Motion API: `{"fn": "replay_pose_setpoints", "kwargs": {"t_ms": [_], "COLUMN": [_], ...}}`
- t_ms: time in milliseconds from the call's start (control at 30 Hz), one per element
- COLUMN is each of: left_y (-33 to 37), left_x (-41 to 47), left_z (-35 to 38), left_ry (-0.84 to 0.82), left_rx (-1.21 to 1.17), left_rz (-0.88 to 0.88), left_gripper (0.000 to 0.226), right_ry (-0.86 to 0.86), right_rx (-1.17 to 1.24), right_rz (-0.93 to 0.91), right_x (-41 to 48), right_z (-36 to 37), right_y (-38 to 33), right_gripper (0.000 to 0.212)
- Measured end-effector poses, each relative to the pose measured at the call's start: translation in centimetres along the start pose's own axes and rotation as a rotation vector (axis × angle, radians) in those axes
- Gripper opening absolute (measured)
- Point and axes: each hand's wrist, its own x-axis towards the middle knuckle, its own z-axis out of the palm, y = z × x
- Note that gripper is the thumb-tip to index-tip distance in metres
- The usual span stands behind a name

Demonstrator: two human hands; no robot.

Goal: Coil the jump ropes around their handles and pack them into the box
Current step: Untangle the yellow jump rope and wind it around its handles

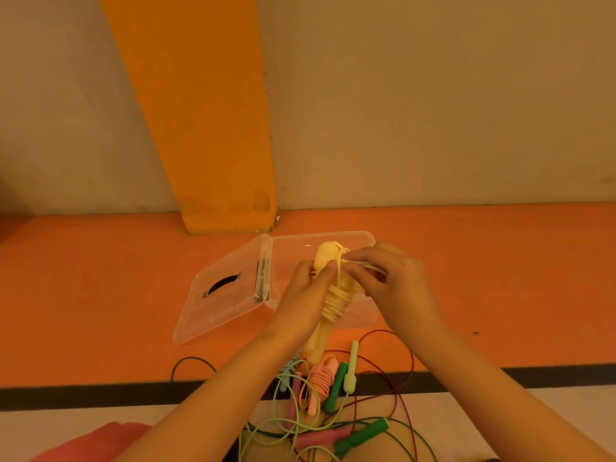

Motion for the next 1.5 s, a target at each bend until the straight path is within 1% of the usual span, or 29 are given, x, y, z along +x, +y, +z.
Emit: {"fn": "replay_pose_setpoints", "kwargs": {"t_ms": [67,167,267,333,433,533,633,700,733,800,833,900,933,967,1033,1100,1167,1200,1300,1367,1433,1500], "left_y": [0.1,0.0,0.0,0.1,0.3,0.2,0.2,0.2,0.1,0.1,0.1,0.0,-0.1,-0.2,-0.3,-0.4,-0.4,-0.4,-0.5,-0.4,-0.6,-0.9], "left_x": [-0.1,0.1,0.3,0.4,0.3,0.4,0.5,0.6,0.6,0.6,0.5,0.5,0.5,0.5,0.6,0.5,0.3,0.3,0.3,0.2,0.2,0.4], "left_z": [0.1,0.2,0.3,0.2,0.3,0.3,0.4,0.4,0.4,0.5,0.6,0.7,0.8,0.8,0.9,1.0,1.0,1.0,0.8,0.7,0.5,0.3], "left_ry": [0.009,0.054,0.081,0.06,-0.008,-0.009,0.03,0.04,0.04,0.033,0.023,-0.004,-0.016,-0.027,-0.039,-0.048,-0.054,-0.06,-0.078,-0.066,-0.036,0.007], "left_rx": [-0.015,0.001,0.071,0.098,0.124,0.143,0.112,0.065,0.045,0.014,-0.005,-0.049,-0.076,-0.102,-0.128,-0.136,-0.119,-0.089,-0.022,0.003,0.054,0.121], "left_rz": [0.029,0.114,0.2,0.23,0.274,0.268,0.247,0.212,0.193,0.161,0.146,0.116,0.102,0.094,0.088,0.086,0.094,0.109,0.159,0.195,0.23,0.248], "left_gripper": [0.028,0.031,0.017,0.015,0.027,0.021,0.016,0.016,0.015,0.012,0.011,0.011,0.01,0.008,0.003,0.004,0.005,0.007,0.013,0.013,0.014,0.008], "right_ry": [0.005,-0.018,-0.063,-0.067,-0.049,-0.03,0.048,0.056,0.038,-0.022,-0.05,-0.073,-0.08,-0.098,-0.16,-0.191,-0.169,-0.155,-0.124,-0.099,-0.061,-0.008], "right_rx": [-0.017,-0.051,-0.052,-0.04,0.04,0.083,0.137,0.218,0.28,0.415,0.478,0.571,0.61,0.652,0.738,0.748,0.734,0.707,0.61,0.543,0.417,0.301], "right_rz": [-0.003,0.012,0.041,0.049,0.075,0.103,0.242,0.366,0.425,0.529,0.575,0.635,0.653,0.665,0.692,0.698,0.662,0.644,0.63,0.606,0.544,0.472], "right_x": [0.0,0.0,-0.1,-0.1,-0.1,-0.2,-0.5,-0.5,-0.5,-0.6,-0.7,-0.9,-0.9,-1.0,-1.2,-1.5,-1.5,-1.5,-1.3,-1.1,-0.9,-0.6], "right_z": [0.2,0.5,0.7,0.7,0.3,0.3,0.8,0.9,0.9,1.3,1.6,2.1,2.4,2.6,2.7,2.7,2.7,2.7,2.3,2.1,1.7,1.0], "right_y": [0.0,0.0,0.0,0.0,0.2,0.1,0.0,-0.1,-0.1,-0.2,-0.3,-0.3,-0.2,-0.3,-0.7,-0.6,-0.6,-0.5,-0.2,0.1,0.5,0.7], "right_gripper": [0.016,0.024,0.028,0.029,0.025,0.027,0.049,0.065,0.068,0.061,0.064,0.082,0.083,0.078,0.062,0.047,0.032,0.03,0.035,0.034,0.028,0.026]}}
